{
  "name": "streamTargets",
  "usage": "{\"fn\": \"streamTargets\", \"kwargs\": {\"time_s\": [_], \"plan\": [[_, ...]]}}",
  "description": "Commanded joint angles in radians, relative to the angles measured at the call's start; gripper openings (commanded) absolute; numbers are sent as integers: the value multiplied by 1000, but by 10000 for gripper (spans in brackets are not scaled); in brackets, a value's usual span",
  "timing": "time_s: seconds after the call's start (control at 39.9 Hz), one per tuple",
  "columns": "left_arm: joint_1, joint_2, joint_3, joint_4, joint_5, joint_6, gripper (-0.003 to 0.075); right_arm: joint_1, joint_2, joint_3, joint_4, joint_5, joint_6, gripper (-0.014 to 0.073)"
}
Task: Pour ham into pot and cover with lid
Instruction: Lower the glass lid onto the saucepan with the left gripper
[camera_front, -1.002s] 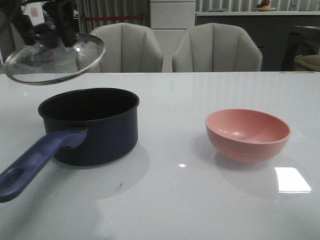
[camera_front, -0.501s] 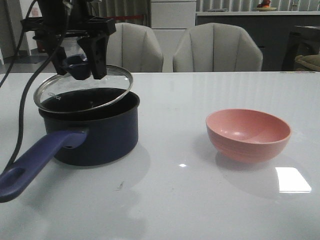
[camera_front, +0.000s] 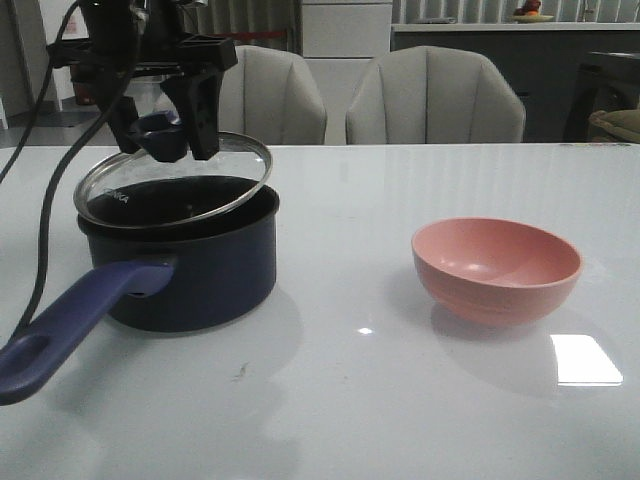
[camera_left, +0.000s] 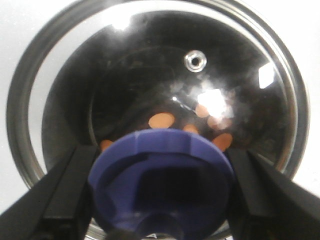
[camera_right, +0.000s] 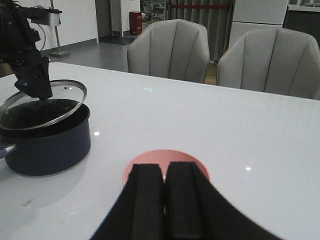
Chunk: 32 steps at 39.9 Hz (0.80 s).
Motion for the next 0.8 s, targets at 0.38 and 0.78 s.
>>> {"fn": "streamTargets", "kwargs": {"time_s": [0.38,0.78], "plan": [[-24,-60,-33,-17,18,-2,349,3,8,-28,0,-70,-8,145],[-24,-88,-31,3,18,-2,349,3,8,-28,0,-70,-8,145]]}}
